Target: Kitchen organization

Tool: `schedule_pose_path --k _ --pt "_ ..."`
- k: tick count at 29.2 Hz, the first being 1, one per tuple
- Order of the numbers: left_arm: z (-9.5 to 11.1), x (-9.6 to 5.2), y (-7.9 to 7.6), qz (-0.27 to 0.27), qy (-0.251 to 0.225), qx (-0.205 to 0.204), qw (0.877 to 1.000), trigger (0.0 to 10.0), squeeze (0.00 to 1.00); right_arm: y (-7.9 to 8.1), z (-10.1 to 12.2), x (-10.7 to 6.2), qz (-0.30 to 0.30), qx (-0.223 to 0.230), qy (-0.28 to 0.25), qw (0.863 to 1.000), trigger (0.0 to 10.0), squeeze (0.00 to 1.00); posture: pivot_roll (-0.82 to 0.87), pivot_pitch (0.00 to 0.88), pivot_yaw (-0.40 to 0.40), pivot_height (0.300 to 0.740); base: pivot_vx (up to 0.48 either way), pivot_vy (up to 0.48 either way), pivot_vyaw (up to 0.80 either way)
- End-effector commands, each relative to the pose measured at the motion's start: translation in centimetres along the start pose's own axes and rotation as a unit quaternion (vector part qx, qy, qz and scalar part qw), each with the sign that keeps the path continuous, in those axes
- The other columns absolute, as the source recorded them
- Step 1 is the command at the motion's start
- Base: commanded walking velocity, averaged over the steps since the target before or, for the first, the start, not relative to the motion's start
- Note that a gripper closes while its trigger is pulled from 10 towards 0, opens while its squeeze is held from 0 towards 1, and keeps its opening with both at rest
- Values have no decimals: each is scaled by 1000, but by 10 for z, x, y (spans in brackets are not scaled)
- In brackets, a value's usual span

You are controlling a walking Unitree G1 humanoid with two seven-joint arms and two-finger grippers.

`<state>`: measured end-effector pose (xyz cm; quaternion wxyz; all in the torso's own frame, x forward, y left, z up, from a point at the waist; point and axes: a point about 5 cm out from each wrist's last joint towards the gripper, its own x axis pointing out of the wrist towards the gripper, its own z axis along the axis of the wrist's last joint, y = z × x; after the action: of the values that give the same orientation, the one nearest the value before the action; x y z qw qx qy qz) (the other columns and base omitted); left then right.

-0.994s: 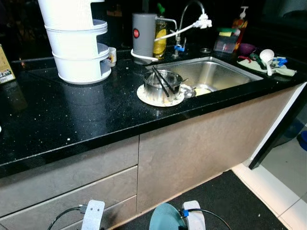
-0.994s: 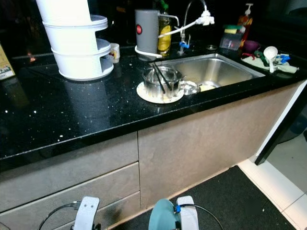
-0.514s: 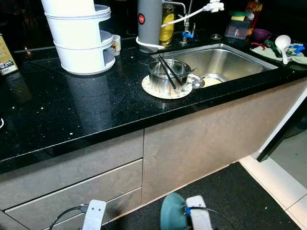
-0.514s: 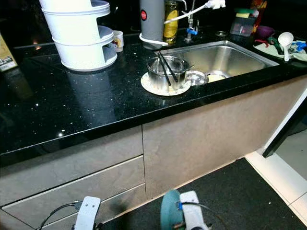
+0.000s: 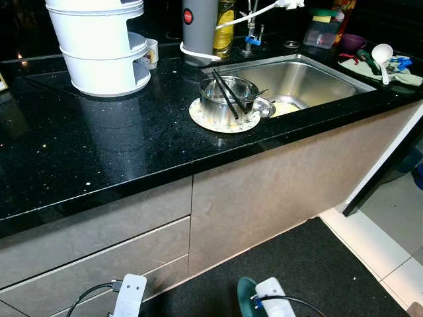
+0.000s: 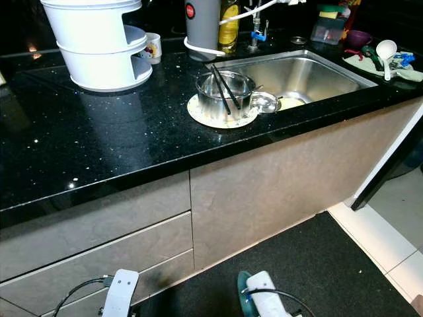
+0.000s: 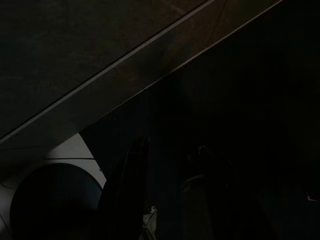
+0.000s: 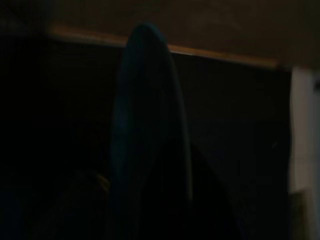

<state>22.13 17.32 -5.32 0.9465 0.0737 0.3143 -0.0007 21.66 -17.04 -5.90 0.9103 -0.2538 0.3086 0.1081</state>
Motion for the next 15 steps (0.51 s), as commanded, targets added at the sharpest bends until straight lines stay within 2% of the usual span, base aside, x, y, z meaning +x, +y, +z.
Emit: schedule_pose_path --k 1,3,9,10,11,13,15 --pt "-6 -2 -4 -5 10 1 1000 10000 0 6 -17 -5 23 -72 35 997 10000 0 -27 166 -56 740 0 0 0" --pt "-5 -1 -5 -5 10 1 1000 10000 0 7 -24 -8 33 -96 51 994 10000 0 -27 160 -58 740 0 0 0" --pt "-4 -1 -5 -4 11 -1 1000 10000 0 7 -30 -10 31 -73 65 995 10000 0 -28 153 -60 740 0 0 0" --pt "-6 -1 -5 -6 22 -12 1000 10000 0 11 -28 -10 41 -31 66 996 10000 0 -29 152 -59 740 0 0 0" --pt "-6 -1 -5 -6 22 -12 1000 10000 0 11 -28 -10 41 -31 66 996 10000 0 -29 152 -59 740 0 0 0" --pt "-7 0 -5 -5 28 -14 999 10000 0 18 -24 -9 56 51 65 995 10000 0 -30 152 -60 740 0 0 0" --pt "-7 0 -4 -2 28 -12 1000 10000 0 19 -22 -8 60 63 62 994 10000 0 -29 149 -61 740 0 0 0"
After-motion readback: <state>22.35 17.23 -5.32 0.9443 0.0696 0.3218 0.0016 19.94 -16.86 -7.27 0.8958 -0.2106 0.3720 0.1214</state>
